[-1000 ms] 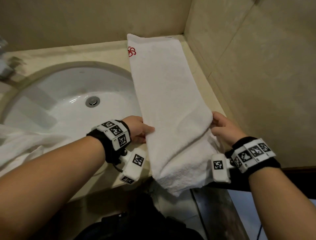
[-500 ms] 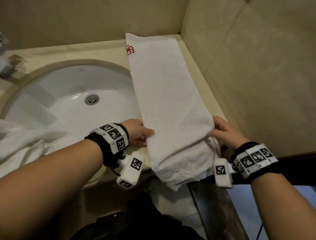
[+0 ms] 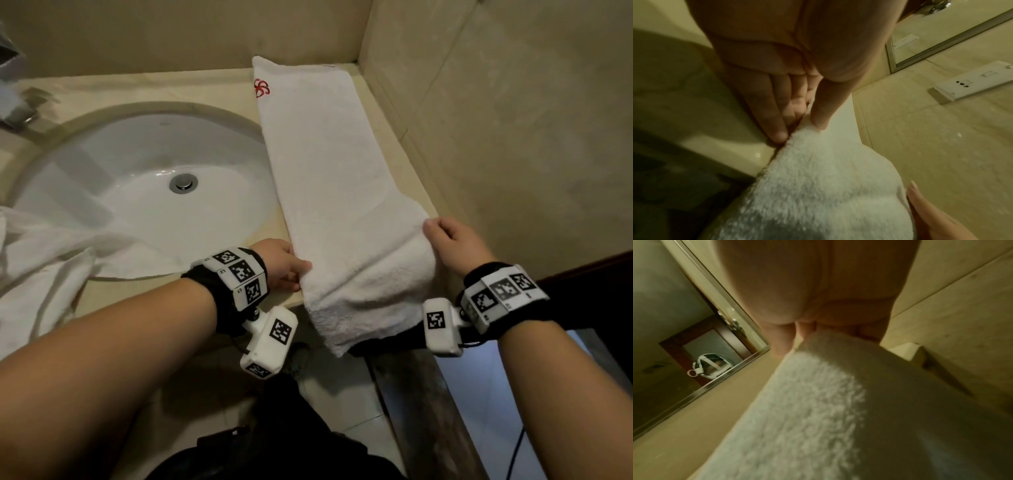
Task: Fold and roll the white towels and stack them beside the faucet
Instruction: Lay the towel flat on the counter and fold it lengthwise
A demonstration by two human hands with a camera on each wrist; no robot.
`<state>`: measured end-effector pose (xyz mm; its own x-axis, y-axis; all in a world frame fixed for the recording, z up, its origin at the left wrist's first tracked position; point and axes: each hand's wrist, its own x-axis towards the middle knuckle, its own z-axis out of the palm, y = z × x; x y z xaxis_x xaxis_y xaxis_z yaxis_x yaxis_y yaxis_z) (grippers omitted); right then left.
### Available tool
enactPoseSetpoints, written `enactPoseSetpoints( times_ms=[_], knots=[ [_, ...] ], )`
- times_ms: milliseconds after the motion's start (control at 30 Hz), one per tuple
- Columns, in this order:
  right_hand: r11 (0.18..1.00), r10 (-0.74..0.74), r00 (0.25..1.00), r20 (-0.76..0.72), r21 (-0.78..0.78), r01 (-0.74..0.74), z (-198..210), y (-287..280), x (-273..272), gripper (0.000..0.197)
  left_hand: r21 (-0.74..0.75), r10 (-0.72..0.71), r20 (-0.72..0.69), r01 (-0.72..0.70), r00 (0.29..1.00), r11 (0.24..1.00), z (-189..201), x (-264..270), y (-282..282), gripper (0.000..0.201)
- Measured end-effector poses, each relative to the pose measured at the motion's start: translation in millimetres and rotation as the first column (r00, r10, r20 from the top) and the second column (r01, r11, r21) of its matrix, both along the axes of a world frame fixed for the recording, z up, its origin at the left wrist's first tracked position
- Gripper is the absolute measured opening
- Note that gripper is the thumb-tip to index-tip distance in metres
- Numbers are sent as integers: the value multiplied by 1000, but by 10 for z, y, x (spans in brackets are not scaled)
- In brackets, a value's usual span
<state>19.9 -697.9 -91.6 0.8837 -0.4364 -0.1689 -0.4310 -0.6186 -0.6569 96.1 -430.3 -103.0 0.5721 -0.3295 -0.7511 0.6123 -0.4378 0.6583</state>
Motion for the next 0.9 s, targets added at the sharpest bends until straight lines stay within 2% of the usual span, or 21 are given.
enactPoseSetpoints(
  times_ms=[67, 133, 233, 300, 367, 433, 500, 567, 633, 733, 767, 833, 900],
  knots=[
    [999, 45, 986, -162, -13, -48, 15, 13, -69, 39, 21, 2, 76, -4, 997, 1000, -20, -43, -22, 32],
    [996, 88, 967, -239, 18, -86, -15, 3, -143, 40, 32, 7, 112, -11, 994, 999, -27, -69, -35, 32],
    [987, 19, 986, -163, 163, 8, -17, -17, -221, 24, 29, 19, 106, -22, 994, 999, -7, -85, -29, 32],
    [973, -49, 997, -58, 221, 61, -15, -33, -228, 23, 13, 26, 92, -27, 995, 1000, 17, -102, -31, 32],
    [978, -79, 997, 3, 194, 77, -14, -43, -213, 20, 0, 32, 91, -32, 995, 999, 33, -133, -47, 33],
    [985, -91, 995, -30, 146, 95, -53, -54, -209, 18, 1, 49, 114, -50, 992, 999, 33, -172, -62, 34],
    [982, -11, 989, -145, 184, 38, -150, -114, -240, 17, 12, 85, 157, -88, 984, 996, 22, -208, -90, 31],
    [973, 160, 950, -267, 206, -106, -224, -167, -329, 17, 30, 110, 180, -117, 978, 993, 23, -238, -112, 26],
    [964, 195, 959, -205, 218, -150, -265, -228, -407, 13, 29, 135, 196, -143, 971, 989, 28, -250, -135, 23],
    [930, -5, 998, 61, 367, -18, -190, -272, -437, 8, 13, 165, 240, -173, 957, 985, 52, -257, -135, 24],
    [923, -27, 996, 84, 385, -7, -179, -268, -431, 9, 6, 177, 247, -184, 953, 983, 51, -265, -128, 25],
    [946, 89, 996, -26, 314, -76, -203, -235, -457, 12, -10, 217, 235, -221, 947, 975, 31, -285, -114, 23],
    [934, 267, 941, -208, 297, -199, -275, -191, -523, 15, -11, 240, 226, -244, 944, 970, 13, -328, -120, 14]
  ],
)
